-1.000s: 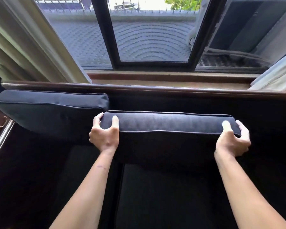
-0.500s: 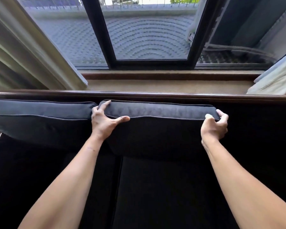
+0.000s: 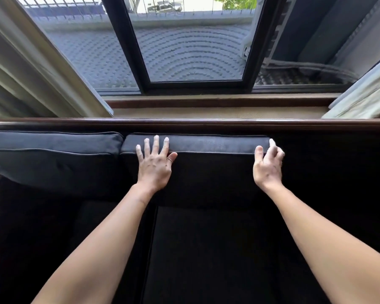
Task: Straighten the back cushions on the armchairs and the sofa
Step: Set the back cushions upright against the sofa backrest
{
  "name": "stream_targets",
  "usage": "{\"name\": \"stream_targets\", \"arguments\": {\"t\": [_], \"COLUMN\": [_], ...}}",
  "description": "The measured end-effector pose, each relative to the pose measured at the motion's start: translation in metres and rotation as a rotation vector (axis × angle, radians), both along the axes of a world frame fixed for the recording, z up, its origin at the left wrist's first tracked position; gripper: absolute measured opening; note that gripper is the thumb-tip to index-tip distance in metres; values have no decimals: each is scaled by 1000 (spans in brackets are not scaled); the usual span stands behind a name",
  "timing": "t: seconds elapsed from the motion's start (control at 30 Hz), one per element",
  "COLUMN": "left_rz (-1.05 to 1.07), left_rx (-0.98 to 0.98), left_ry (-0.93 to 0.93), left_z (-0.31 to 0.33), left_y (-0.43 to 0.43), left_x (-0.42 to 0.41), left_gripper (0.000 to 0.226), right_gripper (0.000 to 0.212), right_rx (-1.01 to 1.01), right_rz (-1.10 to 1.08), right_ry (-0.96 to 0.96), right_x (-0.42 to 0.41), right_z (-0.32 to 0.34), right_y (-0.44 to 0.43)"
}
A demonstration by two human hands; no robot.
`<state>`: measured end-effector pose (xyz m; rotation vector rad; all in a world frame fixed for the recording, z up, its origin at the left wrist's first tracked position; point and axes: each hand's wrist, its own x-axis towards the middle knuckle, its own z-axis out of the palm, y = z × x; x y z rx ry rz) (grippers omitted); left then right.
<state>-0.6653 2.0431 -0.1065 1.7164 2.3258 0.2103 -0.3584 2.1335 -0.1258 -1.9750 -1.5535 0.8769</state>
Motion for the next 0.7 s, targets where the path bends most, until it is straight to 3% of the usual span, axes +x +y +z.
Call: {"name": "stream_targets", "arguments": {"t": [0.2,0.37,0.57,0.7], "left_rz": [-114,-106,83,186], "left_rx": [147,127,-121,-323], "left_ry": [-179,-355,-595,-645], "left_z": [6,-13,-67,-119], "left_y": [-25,-49,-72,-82], "left_x": [125,265,418,484], "left_gripper": [59,50,49,59], "right_gripper": [67,61,58,63], "right_rx": [-32,-109,-265,-380], "right_rz": [105,84,25,-3], "right_ry": [80,8,-139,-276], "right_x": [68,188,358,447], "right_z": [11,-13,-76,-122], "right_y": [-58,-105,-137,-143]}}
